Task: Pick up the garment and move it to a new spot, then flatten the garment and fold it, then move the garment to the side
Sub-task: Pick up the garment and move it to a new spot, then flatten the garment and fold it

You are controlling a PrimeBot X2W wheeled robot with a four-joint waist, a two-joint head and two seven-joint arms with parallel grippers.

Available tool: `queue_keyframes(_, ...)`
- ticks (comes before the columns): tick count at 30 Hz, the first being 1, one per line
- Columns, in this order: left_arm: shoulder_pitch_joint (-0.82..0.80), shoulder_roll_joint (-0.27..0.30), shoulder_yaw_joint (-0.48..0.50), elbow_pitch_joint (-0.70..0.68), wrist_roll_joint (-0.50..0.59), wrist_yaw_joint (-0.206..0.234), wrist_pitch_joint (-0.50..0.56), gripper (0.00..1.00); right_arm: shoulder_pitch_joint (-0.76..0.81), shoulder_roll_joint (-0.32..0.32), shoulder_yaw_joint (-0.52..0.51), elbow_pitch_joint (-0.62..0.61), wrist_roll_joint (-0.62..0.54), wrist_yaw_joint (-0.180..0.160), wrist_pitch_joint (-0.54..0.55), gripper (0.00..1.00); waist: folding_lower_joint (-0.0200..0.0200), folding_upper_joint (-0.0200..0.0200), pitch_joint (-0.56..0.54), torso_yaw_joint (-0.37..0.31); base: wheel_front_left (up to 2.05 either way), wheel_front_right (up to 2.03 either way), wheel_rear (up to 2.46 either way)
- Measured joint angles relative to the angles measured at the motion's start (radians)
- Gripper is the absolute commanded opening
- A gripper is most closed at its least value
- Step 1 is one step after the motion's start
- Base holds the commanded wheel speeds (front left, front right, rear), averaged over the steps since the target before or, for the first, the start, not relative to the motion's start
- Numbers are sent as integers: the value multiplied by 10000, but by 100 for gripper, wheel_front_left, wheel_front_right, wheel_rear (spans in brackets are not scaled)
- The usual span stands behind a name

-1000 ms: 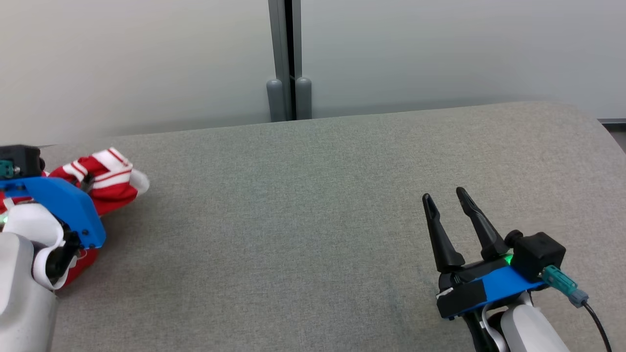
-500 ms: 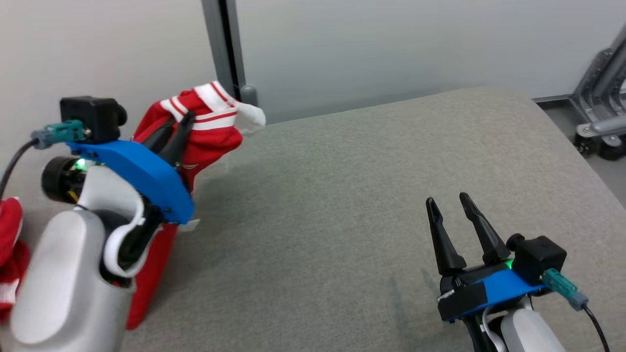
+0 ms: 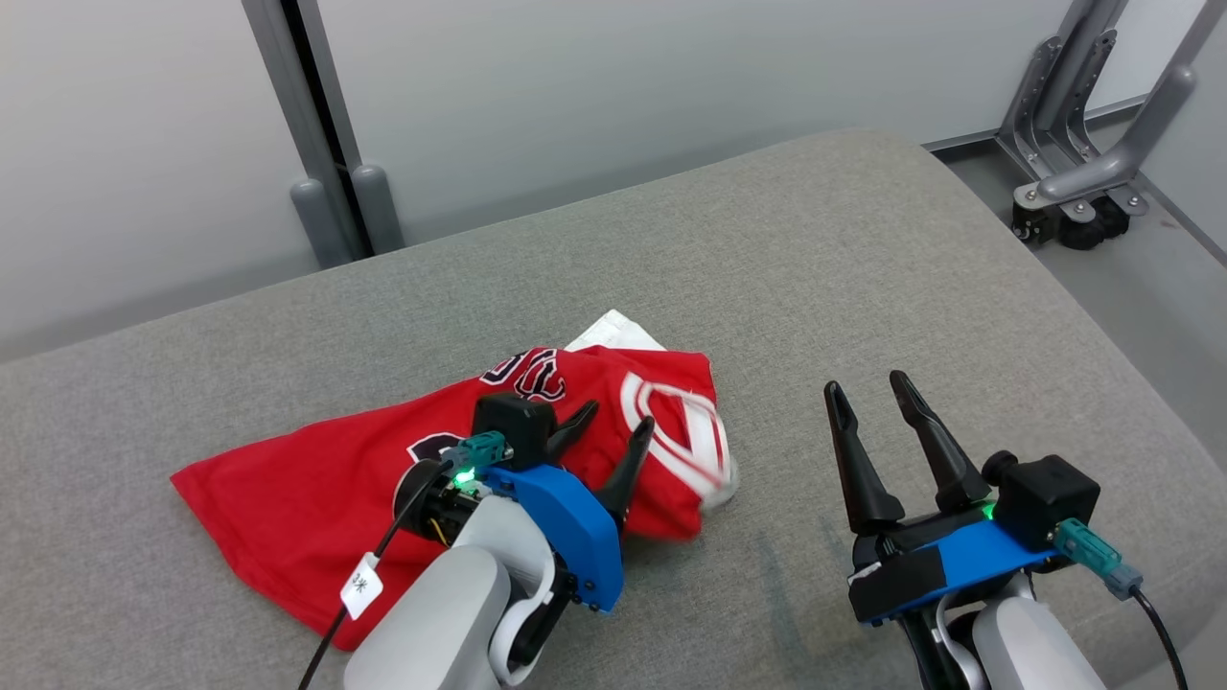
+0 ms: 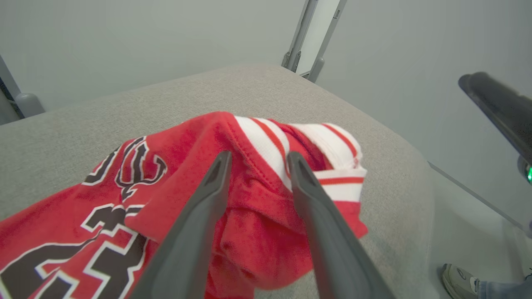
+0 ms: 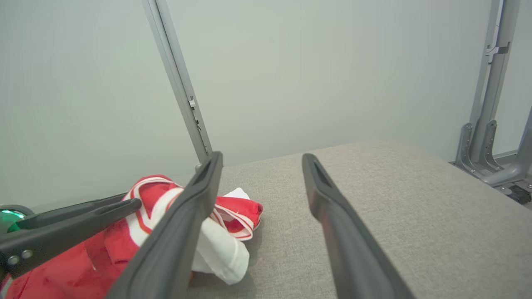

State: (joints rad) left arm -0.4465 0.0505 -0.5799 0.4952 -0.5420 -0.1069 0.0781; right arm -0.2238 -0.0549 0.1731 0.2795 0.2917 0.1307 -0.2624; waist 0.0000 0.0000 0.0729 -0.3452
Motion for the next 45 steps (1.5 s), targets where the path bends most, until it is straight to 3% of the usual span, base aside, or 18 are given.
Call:
queue_keyframes(1,-92,21,-405,617,-88,-61,-370,100,6,10,17,15,2,0,-2,100,0,0,33,36,0,0,0)
queue_keyframes(6,-476,-27,-989,1037,-497,-121,-1124,100,53,-92,-13,96,2,0,-2,100,-1,0,-36,392,0,0,0)
queue_keyframes(12,-757,123,-871,1122,-468,-31,-2157,100,132,-209,8,84,4,0,0,100,0,0,-316,1223,0,0,0)
queue_keyframes(19,-539,1141,12,322,-500,431,-3099,100,285,-362,-40,17,2,0,-2,100,0,0,-542,2202,0,0,0)
queue_keyframes(22,109,1881,719,-267,-397,895,-3344,100,330,-477,-186,-31,2,0,-2,100,-1,-1,-524,2638,0,0,0)
queue_keyframes(26,1073,2309,1365,-811,-224,1331,-3382,100,391,-512,-282,-96,2,0,-2,100,0,0,-451,2944,0,0,0)
queue_keyframes(30,2191,2263,2608,-1939,203,1810,-3400,100,411,-648,-527,-144,13,0,-2,100,-1,0,-348,3025,0,0,0)
queue_keyframes(34,3433,1883,3528,-2397,614,1858,-3398,100,428,-769,-679,-173,10,0,-2,100,0,2,-333,3056,0,0,0)
queue_keyframes(45,3589,1235,4201,-2322,1592,1053,-3400,100,348,-982,-1250,138,21,0,-2,100,0,1,-210,3081,0,0,0)
